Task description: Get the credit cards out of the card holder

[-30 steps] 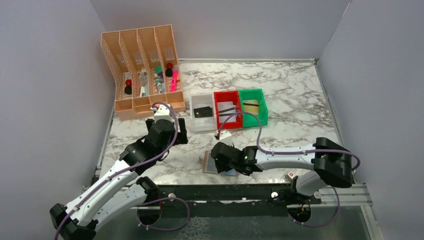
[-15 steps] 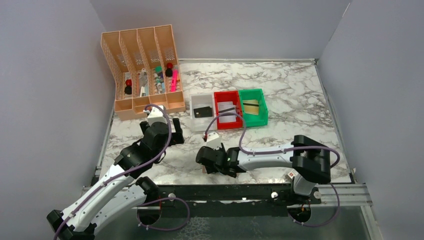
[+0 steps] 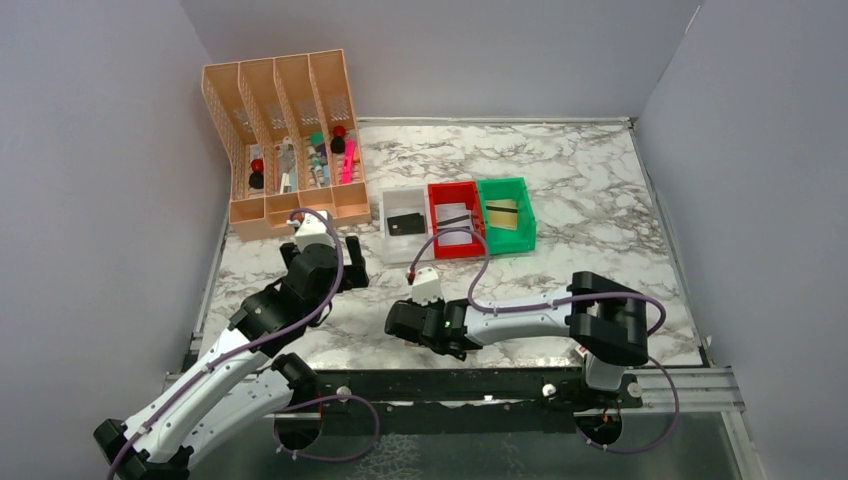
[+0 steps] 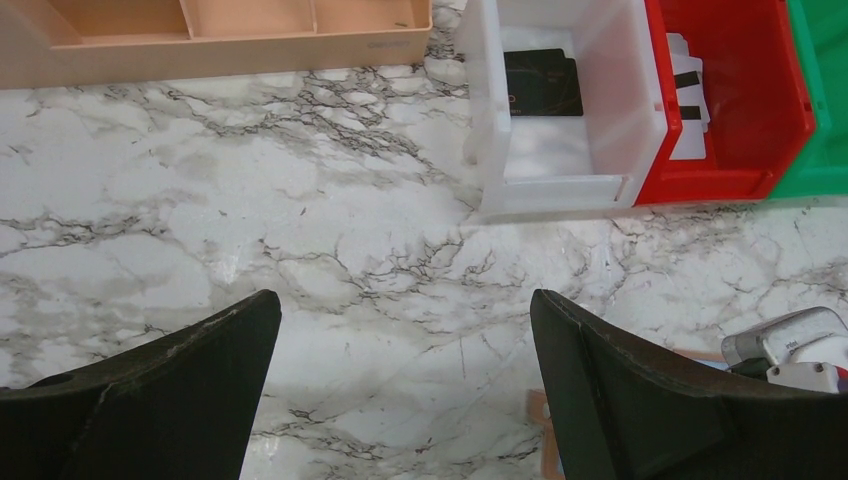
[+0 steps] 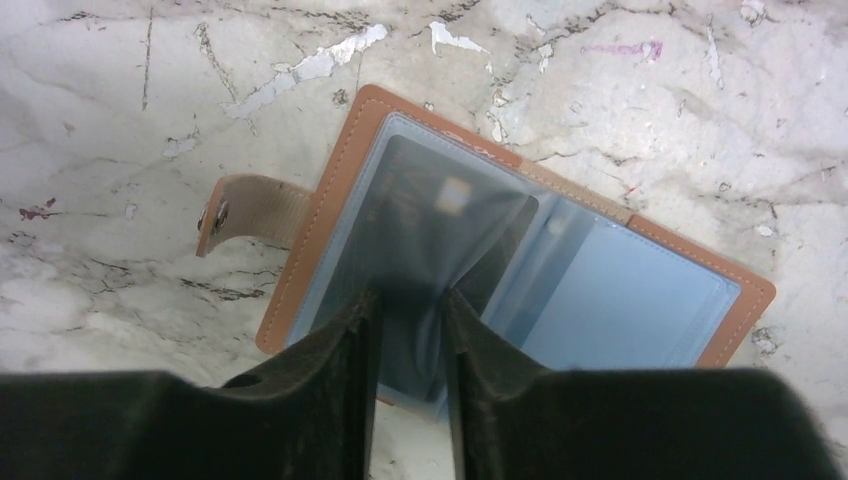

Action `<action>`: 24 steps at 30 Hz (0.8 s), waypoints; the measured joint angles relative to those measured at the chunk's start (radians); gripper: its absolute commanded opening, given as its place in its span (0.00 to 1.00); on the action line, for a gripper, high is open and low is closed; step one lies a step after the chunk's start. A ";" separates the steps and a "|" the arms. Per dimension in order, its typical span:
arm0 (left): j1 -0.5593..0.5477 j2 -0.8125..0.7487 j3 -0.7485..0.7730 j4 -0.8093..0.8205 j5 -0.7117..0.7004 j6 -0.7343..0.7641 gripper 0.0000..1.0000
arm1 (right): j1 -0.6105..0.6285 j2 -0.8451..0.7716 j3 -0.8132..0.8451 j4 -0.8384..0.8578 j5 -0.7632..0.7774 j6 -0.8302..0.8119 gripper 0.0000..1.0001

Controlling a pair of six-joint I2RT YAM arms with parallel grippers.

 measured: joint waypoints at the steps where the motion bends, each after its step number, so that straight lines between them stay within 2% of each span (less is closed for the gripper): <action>1: 0.000 0.002 0.000 0.000 0.000 0.000 0.99 | 0.000 -0.002 -0.004 0.004 0.005 0.003 0.19; 9: 0.000 0.017 0.000 0.000 0.002 0.000 0.99 | 0.000 -0.039 -0.054 0.045 0.019 -0.004 0.02; 14: 0.000 0.034 -0.002 0.005 0.063 -0.016 0.99 | -0.019 -0.100 -0.128 0.113 -0.023 -0.057 0.01; 19: 0.000 0.035 -0.066 0.098 0.225 -0.072 0.99 | -0.087 -0.239 -0.262 0.249 -0.163 -0.104 0.01; 24: 0.000 0.066 -0.177 0.251 0.456 -0.126 0.96 | -0.153 -0.366 -0.380 0.397 -0.281 -0.105 0.01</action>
